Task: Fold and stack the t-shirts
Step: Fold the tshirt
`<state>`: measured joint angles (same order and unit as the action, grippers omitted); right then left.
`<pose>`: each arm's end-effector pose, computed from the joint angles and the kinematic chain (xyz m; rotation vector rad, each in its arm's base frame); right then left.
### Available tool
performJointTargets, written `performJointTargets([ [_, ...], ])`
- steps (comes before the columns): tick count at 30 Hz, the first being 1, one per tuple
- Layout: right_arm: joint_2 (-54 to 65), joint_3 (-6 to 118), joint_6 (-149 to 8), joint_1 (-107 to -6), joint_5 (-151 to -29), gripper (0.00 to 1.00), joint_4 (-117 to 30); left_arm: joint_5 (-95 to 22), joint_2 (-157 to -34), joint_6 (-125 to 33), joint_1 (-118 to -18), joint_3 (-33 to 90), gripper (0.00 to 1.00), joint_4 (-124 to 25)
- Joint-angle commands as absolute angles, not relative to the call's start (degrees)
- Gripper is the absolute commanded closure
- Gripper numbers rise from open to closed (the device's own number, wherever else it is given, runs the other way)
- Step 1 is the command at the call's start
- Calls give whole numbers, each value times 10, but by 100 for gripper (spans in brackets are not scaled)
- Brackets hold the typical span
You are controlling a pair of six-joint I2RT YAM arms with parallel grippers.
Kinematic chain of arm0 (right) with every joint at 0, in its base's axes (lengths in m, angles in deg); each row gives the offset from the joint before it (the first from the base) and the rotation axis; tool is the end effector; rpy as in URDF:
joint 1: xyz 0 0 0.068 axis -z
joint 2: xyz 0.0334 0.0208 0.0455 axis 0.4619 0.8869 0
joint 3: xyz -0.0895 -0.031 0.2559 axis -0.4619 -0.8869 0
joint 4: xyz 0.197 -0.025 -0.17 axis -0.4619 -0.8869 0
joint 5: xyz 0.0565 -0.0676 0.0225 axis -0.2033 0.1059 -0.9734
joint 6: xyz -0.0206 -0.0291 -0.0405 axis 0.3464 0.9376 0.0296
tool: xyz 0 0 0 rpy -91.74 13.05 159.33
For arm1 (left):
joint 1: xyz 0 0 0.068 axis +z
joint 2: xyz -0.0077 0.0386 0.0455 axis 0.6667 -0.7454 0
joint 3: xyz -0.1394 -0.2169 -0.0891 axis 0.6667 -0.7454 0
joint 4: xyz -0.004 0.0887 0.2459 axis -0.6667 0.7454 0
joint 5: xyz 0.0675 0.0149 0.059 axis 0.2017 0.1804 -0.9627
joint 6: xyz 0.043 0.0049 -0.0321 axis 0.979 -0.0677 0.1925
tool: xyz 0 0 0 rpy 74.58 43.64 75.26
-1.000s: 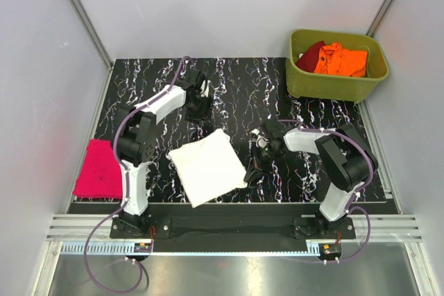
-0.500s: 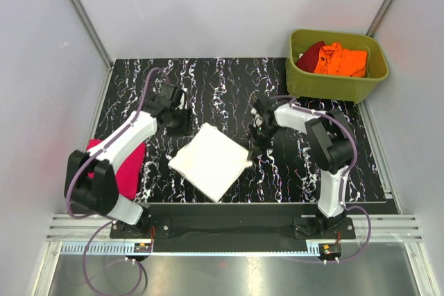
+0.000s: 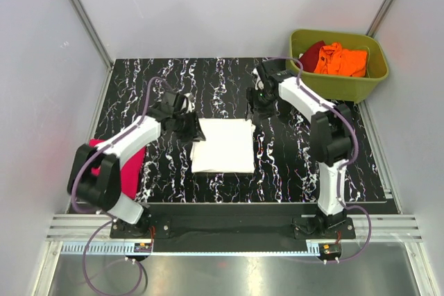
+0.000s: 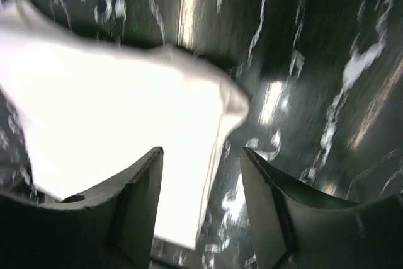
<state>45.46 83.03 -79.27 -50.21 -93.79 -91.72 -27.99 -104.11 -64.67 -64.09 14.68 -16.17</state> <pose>0.4124 0.1800 0.2176 -0.2313 2.7901 0.4427 0.2725 -0.1226 0.2314 -0.0789 2.6776 -0.6981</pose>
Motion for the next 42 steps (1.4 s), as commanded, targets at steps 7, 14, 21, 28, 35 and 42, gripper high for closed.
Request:
performJointTargets([
  [7,311,570,-966,-505,-1293,62,-647,-120,-1225,-707,-624,222,77,-396],
  [14,387,554,-984,-504,-1350,84,-599,-120,-1300,-713,-573,247,80,-415],
  [21,440,496,-956,-459,-1339,84,-571,-115,-1345,-681,-542,251,82,-404],
  [28,404,510,-910,-426,-1318,81,-652,-138,-1337,-613,-548,307,78,-327],
  [35,382,559,-994,-428,-1356,71,-599,-115,-1185,-627,-593,268,61,-304],
  [42,484,646,-1030,-429,-1362,70,-564,-29,-1118,-818,-660,27,81,-555],
])
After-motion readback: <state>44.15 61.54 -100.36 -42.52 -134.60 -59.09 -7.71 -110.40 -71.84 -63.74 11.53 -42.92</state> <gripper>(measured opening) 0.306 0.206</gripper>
